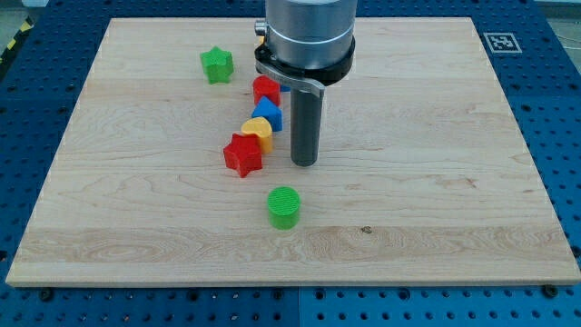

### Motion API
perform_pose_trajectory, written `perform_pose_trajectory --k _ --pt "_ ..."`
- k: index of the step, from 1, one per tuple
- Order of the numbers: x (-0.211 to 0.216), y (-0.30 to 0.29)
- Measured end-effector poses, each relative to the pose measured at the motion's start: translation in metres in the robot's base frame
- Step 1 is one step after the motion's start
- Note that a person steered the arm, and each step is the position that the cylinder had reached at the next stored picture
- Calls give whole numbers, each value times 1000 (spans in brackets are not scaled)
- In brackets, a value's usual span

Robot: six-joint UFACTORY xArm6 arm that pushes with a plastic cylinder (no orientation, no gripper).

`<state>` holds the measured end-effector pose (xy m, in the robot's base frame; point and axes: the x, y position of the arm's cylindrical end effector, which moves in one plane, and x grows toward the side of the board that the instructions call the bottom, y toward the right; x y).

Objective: Push the green star slightly towards the top

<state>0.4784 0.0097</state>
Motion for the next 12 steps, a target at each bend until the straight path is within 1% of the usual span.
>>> perform_pose_trajectory --k 1,2,5,7,8,12 --pt "1 -13" --pt "20 -33" --pt "55 -80" --pt "53 -117" --pt "40 -124" --pt "-79 -124"
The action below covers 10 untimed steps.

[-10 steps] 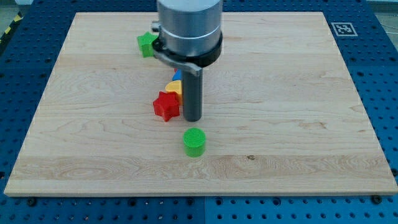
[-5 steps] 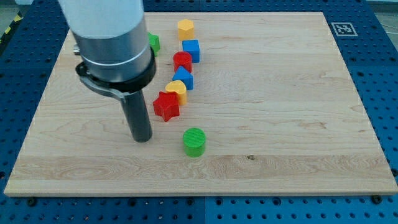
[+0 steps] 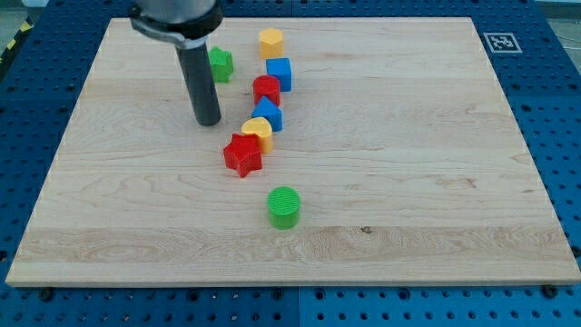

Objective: Push the green star slightly towards the top

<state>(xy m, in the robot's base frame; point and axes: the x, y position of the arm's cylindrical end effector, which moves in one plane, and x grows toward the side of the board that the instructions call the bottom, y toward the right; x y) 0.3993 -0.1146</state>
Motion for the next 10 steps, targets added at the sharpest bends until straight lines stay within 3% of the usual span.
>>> perform_pose_trajectory --k 4,10 --pt "-117 0" --pt "-117 38"
